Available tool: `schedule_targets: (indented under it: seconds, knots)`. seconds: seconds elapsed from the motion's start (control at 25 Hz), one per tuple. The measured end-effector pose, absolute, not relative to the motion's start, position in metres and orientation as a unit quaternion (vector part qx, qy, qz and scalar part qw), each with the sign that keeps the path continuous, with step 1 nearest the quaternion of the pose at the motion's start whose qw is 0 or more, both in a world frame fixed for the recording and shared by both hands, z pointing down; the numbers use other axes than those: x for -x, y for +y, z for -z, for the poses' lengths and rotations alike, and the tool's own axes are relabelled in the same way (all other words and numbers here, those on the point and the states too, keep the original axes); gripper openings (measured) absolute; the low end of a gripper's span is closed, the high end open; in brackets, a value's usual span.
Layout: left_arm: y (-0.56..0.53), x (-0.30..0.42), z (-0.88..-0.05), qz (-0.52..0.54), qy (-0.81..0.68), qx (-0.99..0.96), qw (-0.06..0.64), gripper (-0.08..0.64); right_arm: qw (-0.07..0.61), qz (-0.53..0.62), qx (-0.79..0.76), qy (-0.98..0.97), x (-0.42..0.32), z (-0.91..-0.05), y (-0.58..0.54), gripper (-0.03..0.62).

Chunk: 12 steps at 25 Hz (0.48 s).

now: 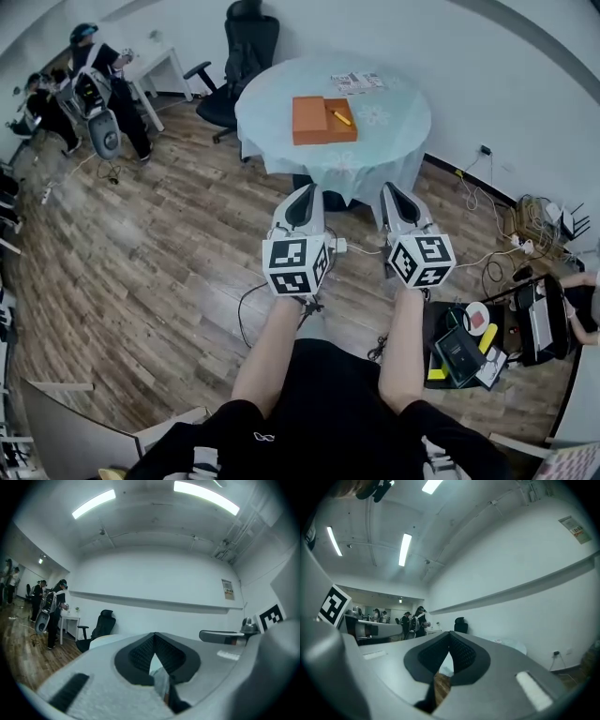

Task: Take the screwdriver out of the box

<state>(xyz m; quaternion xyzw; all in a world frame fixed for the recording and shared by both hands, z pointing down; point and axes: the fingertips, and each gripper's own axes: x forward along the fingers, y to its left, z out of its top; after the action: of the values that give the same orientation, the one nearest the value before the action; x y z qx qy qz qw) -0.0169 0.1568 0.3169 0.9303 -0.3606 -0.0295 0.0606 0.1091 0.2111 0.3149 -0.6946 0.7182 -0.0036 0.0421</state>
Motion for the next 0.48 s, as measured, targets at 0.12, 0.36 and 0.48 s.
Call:
schedule_targets:
  seconds: [0.12, 0.36, 0.48]
  knots:
    - [0.118, 0.016, -0.319, 0.028, -0.378, -0.924, 0.056, 0.003, 0.038, -0.006, 0.681, 0.731, -0.108, -0.315, 0.176, 0.008]
    - [0.043, -0.023, -0.303, 0.044, -0.371, -0.927, 0.032, 0.002, 0.039, 0.005, 0.685, 0.728, -0.157, -0.33, 0.1, 0.008]
    - [0.0, -0.036, -0.319, 0.027, -0.374, -0.925, 0.055, 0.003, 0.051, 0.016, 0.687, 0.724, -0.173, -0.334, 0.063, 0.008]
